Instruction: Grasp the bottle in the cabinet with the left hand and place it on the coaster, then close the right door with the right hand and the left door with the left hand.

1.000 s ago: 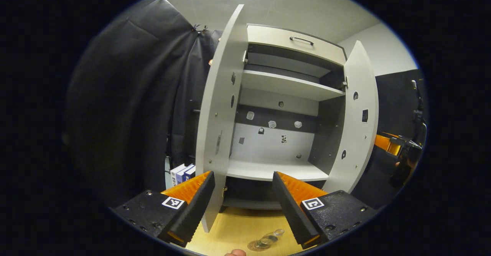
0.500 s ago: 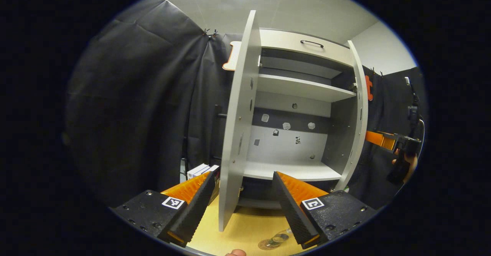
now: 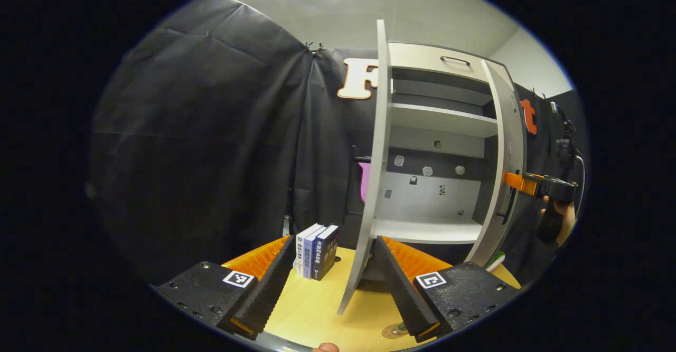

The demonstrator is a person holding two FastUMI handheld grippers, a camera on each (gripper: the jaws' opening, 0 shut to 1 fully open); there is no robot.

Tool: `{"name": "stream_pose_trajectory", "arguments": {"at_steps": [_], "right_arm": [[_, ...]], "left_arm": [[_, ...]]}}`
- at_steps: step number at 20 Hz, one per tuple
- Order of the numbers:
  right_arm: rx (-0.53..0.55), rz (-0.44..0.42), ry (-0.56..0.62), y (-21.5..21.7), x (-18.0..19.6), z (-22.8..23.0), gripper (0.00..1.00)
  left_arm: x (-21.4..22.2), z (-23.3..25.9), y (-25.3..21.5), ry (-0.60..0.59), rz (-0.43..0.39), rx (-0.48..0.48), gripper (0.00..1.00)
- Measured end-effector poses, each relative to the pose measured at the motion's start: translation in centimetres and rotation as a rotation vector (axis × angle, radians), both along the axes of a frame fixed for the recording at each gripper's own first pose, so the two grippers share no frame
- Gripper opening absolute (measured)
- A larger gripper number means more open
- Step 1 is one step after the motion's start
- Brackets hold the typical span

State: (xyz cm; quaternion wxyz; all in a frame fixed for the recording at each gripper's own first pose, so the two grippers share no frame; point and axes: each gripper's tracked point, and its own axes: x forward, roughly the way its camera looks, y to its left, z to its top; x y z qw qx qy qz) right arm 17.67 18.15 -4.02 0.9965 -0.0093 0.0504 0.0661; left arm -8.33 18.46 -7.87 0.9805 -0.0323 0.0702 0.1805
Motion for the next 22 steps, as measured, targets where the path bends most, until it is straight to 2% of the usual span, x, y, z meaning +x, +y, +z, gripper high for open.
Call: {"name": "stream_pose_trajectory", "arguments": {"at_steps": [1,2,4,11,12,13,14,15,16,17,18,22], "right_arm": [[0.0,-0.004,-0.002,0.2,0.3,-0.1,1.0],[0.0,-0.009,-0.002,0.4,0.7,-0.1,1.0],[-0.004,-0.02,-0.001,0.9,1.2,-0.3,1.0],[-0.004,-0.067,0.009,2.3,3.6,-1.0,0.99],[-0.003,-0.073,0.014,2.5,4.0,-1.2,0.96],[-0.003,-0.077,0.016,2.7,4.3,-1.3,0.96],[-0.004,-0.083,0.016,2.9,4.7,-1.4,1.0],[-0.005,-0.091,0.016,3.0,4.9,-1.5,1.0],[-0.005,-0.099,0.014,3.1,5.3,-1.6,1.0],[-0.006,-0.105,0.013,3.2,5.5,-1.7,1.0],[-0.007,-0.11,0.011,3.4,5.7,-1.8,1.0],[-0.005,-0.122,0.009,3.7,6.7,-2.0,1.0]], "left_arm": [[-0.2,0.0,0.4,0.001,0.006,-0.001,0.95],[-0.3,-0.1,0.7,0.002,0.011,-0.001,0.91],[-0.4,0.0,1.4,0.002,0.014,0.002,0.95],[0.0,0.1,3.3,0.015,-0.006,0.02,0.95],[0.0,0.0,3.3,0.015,-0.01,0.014,0.91],[0.1,-0.1,3.4,0.017,-0.013,0.009,0.91],[0.2,-0.2,3.6,0.02,-0.014,0.005,0.91],[0.4,-0.3,4.3,0.024,-0.015,0.003,0.95],[0.6,-0.3,4.8,0.026,-0.014,0.003,0.96],[0.9,-0.5,5.3,0.027,-0.013,0.003,0.95],[1.0,-0.6,5.6,0.027,-0.011,0.002,0.91],[1.0,-1.1,6.8,0.031,0.006,-0.004,0.91]]}}
